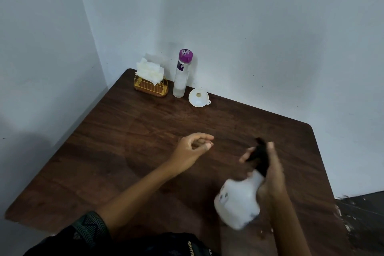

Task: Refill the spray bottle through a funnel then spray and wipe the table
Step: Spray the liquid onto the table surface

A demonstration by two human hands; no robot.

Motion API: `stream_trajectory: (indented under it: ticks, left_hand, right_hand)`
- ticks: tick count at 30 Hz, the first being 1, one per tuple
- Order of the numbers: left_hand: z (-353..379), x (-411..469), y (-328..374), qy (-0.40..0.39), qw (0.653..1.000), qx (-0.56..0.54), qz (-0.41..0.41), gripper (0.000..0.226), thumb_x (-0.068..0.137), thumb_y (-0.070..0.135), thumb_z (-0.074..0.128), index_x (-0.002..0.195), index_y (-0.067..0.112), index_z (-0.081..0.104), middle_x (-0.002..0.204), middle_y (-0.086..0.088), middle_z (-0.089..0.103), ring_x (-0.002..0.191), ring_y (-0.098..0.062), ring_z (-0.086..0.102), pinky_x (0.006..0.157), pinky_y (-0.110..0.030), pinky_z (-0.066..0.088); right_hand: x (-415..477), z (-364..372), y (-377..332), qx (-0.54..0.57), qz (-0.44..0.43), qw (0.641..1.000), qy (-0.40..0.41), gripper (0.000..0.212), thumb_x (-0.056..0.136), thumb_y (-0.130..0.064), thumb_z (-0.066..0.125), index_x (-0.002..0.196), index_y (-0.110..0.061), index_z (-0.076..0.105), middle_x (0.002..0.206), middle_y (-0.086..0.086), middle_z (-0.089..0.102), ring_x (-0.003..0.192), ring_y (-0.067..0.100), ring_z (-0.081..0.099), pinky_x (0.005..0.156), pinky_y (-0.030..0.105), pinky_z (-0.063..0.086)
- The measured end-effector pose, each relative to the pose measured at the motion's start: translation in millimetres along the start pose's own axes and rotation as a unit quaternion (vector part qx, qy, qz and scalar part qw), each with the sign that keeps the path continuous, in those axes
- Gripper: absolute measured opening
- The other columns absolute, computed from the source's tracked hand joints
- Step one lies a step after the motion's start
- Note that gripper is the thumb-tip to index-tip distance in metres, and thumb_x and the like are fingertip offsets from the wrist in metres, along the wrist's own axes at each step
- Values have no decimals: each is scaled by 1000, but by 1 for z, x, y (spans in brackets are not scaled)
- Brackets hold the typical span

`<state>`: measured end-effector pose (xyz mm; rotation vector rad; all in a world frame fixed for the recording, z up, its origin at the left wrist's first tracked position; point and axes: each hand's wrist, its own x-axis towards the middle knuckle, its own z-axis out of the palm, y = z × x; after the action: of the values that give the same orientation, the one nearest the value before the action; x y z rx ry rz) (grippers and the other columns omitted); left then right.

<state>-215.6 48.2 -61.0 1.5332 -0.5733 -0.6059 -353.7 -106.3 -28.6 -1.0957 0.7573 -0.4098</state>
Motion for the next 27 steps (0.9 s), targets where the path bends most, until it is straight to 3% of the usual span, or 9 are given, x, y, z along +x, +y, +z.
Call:
stream_trajectory:
  ticks: [3, 7, 10, 14, 19, 21, 23, 24, 27]
  left_hand:
    - [-11, 2, -7, 44, 999, -1, -18, 22, 89, 5, 58, 93, 26, 66, 89, 4, 71, 82, -1, 63, 75, -12, 48]
    - [-11, 4, -10, 29, 999, 28, -36, 24, 90, 3, 55, 92, 24, 66, 85, 8, 69, 77, -1, 64, 76, -16, 51]
    - [-11, 4, -9, 12, 999, 30, -42, 24, 91, 3, 54, 91, 23, 66, 85, 8, 69, 77, -3, 64, 73, -14, 51]
    - [-9, 2, -11, 14, 998, 30, -55, 22, 91, 2, 53, 92, 20, 67, 84, 6, 69, 73, -3, 62, 70, -12, 50]
    - [-16, 2, -23, -17, 992, 101, -79, 18, 91, 7, 56, 101, 19, 66, 98, 3, 69, 94, -9, 64, 88, -22, 51]
    - [-27, 4, -38, -40, 951, 292, -93, 32, 89, 22, 60, 121, 21, 58, 125, 1, 58, 120, -16, 53, 105, -35, 41]
    - [-39, 0, -54, -70, 860, 485, -141, 70, 86, 43, 61, 145, 25, 30, 152, -2, 28, 141, -24, 25, 115, -46, 20]
    - [-44, -3, -61, -86, 827, 529, -168, 86, 83, 51, 61, 150, 25, 15, 158, -3, 12, 145, -27, 11, 116, -50, 9]
    - [-56, -11, -78, -118, 786, 568, -214, 111, 75, 62, 62, 150, 22, -9, 159, -7, -14, 146, -31, -12, 113, -58, -6]
  right_hand:
    - [6, -2, -11, 56, -35, 993, 96, 43, 86, -56, 49, 82, -16, 65, 70, 1, 65, 62, 14, 62, 53, 25, 41]
    - [1, 16, 8, 6, 60, 998, -20, 51, 90, -53, 43, 86, -7, 64, 68, 7, 66, 58, 16, 63, 39, 21, 39]
    - [9, 6, -3, 52, 36, 998, 11, 52, 87, -56, 46, 88, -7, 63, 71, 7, 64, 60, 16, 64, 39, 20, 41]
    - [22, -8, -12, 65, -8, 996, 63, 48, 86, -58, 47, 84, -13, 63, 73, 2, 64, 67, 16, 64, 54, 26, 40]
    - [19, -7, 5, -77, 41, 996, 24, 40, 87, -47, 53, 86, -8, 65, 74, 8, 68, 68, 19, 64, 59, 32, 43]
    - [21, -6, 9, -144, 45, 988, 20, 39, 89, -40, 56, 87, -2, 67, 76, 16, 69, 69, 25, 66, 67, 38, 48]
    - [24, -6, 14, -199, 48, 979, 18, 44, 89, -40, 56, 88, 3, 66, 74, 19, 68, 68, 27, 65, 72, 39, 50]
    - [25, -7, 17, -224, 44, 973, 26, 45, 88, -41, 57, 86, 3, 66, 71, 17, 67, 64, 26, 63, 69, 36, 51]
    - [28, -10, 25, -276, 26, 959, 62, 44, 87, -42, 59, 75, 0, 66, 62, 13, 61, 48, 17, 55, 48, 25, 47]
